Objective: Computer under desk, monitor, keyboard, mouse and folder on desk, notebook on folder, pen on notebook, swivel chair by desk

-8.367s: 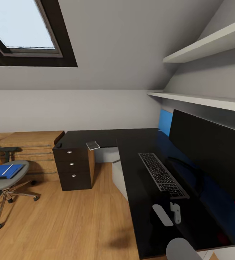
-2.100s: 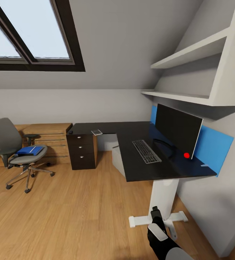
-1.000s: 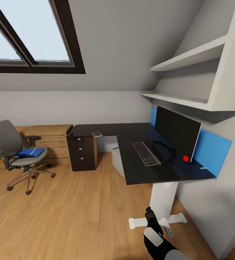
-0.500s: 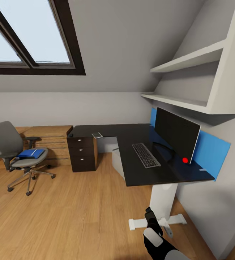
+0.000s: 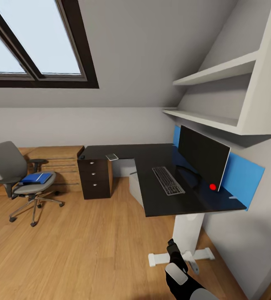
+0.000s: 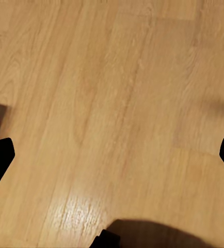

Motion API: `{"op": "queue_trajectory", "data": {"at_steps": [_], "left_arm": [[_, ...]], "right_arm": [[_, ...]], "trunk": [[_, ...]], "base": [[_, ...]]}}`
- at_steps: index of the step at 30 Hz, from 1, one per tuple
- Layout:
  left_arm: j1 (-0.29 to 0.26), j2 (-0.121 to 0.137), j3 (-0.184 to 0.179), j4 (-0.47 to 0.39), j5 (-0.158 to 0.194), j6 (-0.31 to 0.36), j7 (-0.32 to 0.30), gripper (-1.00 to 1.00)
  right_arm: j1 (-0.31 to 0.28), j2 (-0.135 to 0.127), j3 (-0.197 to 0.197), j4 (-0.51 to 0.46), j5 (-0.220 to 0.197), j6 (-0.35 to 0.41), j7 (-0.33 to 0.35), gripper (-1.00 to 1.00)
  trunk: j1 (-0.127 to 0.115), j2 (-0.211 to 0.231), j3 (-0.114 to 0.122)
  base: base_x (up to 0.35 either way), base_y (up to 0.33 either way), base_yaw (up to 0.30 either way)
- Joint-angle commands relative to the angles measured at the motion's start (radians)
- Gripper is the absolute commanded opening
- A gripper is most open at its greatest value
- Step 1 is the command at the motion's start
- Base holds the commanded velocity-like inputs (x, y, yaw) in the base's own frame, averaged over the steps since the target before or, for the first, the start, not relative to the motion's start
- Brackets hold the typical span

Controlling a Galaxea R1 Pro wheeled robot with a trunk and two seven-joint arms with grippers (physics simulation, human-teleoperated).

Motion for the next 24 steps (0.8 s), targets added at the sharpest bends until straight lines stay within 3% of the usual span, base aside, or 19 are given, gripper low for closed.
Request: {"op": "queue_trajectory", "data": {"at_steps": [1, 8, 19, 24], "left_arm": [[-0.001, 0.0, -0.009, 0.0, 0.008, -0.004, 0.005, 1.0], [-0.001, 0.001, -0.008, 0.0, 0.008, -0.004, 0.005, 1.0], [-0.001, -0.001, -0.01, 0.0, 0.007, -0.005, 0.005, 1.0], [-0.001, -0.001, -0.01, 0.0, 0.007, -0.005, 0.005, 1.0]], "right_arm": [[-0.001, 0.0, 0.007, 0.0, -0.001, -0.004, -0.009, 1.0], [-0.001, 0.0, 0.006, 0.012, -0.002, -0.003, -0.009, 1.0], [-0.001, -0.001, 0.006, 0.13, 0.0, -0.003, -0.01, 1.0], [-0.001, -0.047, 0.004, 0.168, -0.001, -0.002, -0.011, 1.0]], "trunk": [[-0.004, 0.006, 0.002], [-0.031, 0.055, 0.024], [-0.073, 0.132, 0.058], [-0.092, 0.167, 0.074]], "base": [[0.0, 0.0, 0.0], [0.0, 0.0, 0.0], [0.0, 0.0, 0.0], [0.0, 0.0, 0.0]]}}
